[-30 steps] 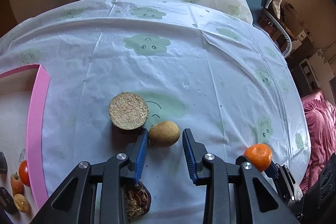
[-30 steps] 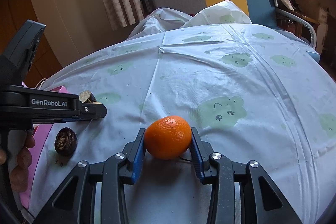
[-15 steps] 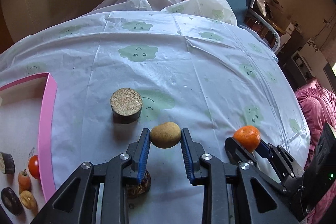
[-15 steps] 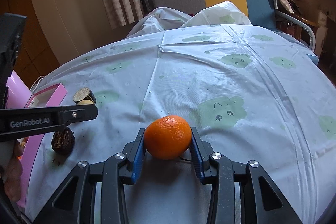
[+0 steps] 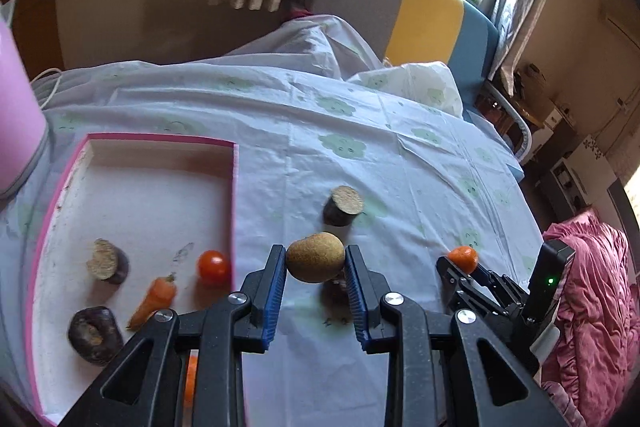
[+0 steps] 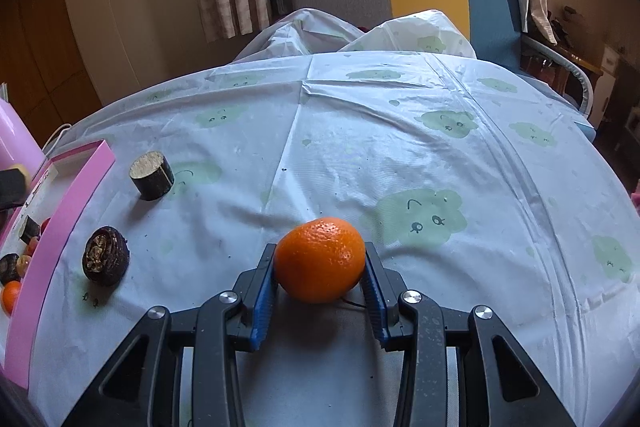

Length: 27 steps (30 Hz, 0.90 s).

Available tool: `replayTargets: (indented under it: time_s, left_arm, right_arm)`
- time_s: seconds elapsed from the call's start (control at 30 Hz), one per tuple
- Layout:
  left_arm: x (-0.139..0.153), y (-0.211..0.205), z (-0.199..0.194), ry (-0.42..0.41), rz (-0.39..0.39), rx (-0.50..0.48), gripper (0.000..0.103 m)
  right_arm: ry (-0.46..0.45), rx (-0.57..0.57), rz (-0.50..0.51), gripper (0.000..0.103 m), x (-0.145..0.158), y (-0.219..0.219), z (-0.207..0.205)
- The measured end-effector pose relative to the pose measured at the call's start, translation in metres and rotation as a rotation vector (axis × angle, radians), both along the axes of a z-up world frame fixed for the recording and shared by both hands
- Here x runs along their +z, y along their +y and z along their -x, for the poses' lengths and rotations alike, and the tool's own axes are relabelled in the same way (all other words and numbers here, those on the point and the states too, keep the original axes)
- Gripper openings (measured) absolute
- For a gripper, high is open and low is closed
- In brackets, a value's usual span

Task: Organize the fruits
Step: 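Carry the potato into the tray and open the left tool while the right tool holds the mandarin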

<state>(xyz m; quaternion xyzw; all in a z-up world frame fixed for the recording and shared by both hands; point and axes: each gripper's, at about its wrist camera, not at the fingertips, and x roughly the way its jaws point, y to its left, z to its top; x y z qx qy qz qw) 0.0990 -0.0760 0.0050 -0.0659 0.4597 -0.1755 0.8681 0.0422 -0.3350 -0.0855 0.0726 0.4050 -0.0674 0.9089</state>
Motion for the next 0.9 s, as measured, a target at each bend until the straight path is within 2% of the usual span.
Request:
replayTargets:
  time_s: [0.17, 0.37, 0.47, 0.63, 0.73, 0.83, 0.9]
  left_arm:
    - [-0.004, 0.078, 0.007, 0.005, -0.016, 0.135, 0.030]
    - [-0.029, 0.153, 0.011, 0.063, -0.010, 0.288, 0.030]
    - [-0.037, 0.163, 0.017, 0.076, 0.000, 0.310, 0.030]
    - [-0.051, 0.157, 0.024, 0.086, -0.007, 0.304, 0.030]
    - [-0.050, 0.161, 0.028, 0.096, 0.044, 0.311, 0.030]
    - [-0.042, 0.159, 0.041, 0.052, 0.038, 0.308, 0.030]
    - [-0.046, 0.160, 0.044, 0.075, 0.050, 0.303, 0.030]
  right_arm:
    - [0.008, -0.001, 0.025, 0.041, 0.000, 0.003, 0.000]
    - [0.016, -0.002, 0.045, 0.041, 0.001, 0.006, -0.001]
    - [0.019, -0.002, 0.055, 0.041, 0.001, 0.007, -0.002]
    - [0.025, -0.003, 0.072, 0.041, 0.001, 0.010, -0.002]
    - [0.029, -0.004, 0.080, 0.041, 0.001, 0.011, -0.003]
    - [0.028, -0.004, 0.080, 0.041, 0.001, 0.011, -0.003]
    - [0.028, -0.004, 0.080, 0.041, 0.001, 0.011, -0.003]
